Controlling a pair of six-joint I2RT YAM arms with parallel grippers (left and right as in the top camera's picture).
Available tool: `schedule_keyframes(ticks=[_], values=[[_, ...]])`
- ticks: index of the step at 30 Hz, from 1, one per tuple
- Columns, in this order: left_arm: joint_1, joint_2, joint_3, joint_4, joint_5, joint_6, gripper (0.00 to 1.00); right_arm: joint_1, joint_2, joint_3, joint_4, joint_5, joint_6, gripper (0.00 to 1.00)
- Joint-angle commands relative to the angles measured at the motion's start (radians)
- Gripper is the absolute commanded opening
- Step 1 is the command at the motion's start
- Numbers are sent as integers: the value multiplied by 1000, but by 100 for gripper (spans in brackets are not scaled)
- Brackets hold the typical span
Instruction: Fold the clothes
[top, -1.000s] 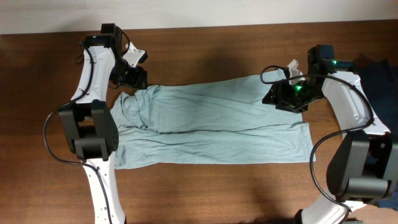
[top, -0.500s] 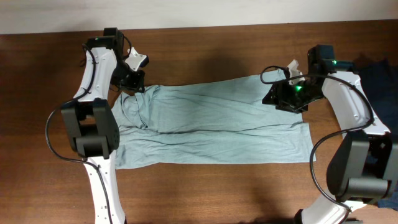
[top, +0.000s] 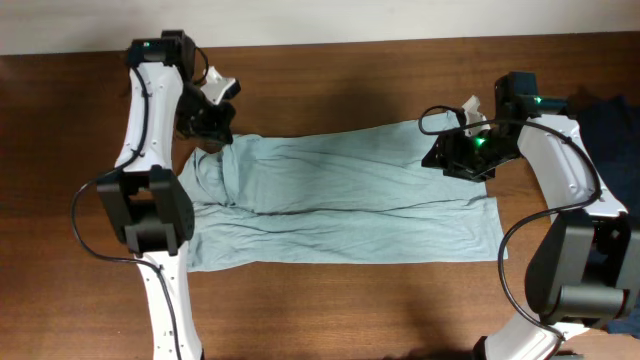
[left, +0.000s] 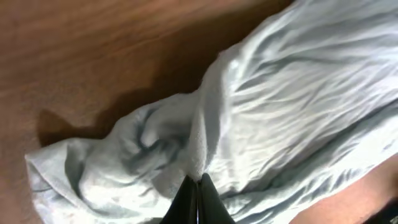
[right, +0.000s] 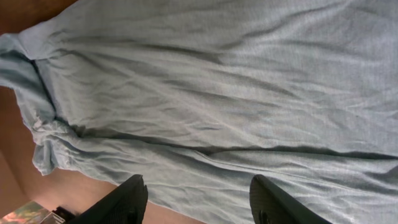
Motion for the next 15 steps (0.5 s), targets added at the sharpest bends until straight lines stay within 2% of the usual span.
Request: schedule_keyframes(ticks=[1,5,6,11,14,15], values=[[-76,5,29,-18,32,-14,1,-6,-12,10,0,11,-12,58],[-182,6,8,-16,-23,-14,1,-6,-12,10,0,18,-12,58],[-200,6,8,-17,-39,-22,5,-6,-12,10,-1,18,-12,58],[-281,6,8,-28,-108,-51,11,-6,-12,10,-1,17,-12,58],[-295,6,8,-47,-182,-58,21,-6,-12,10,-1,17,-12,58],[-295,6,8,-55,-227,-94,31,-6,-12,10,-2,17,-12,58]])
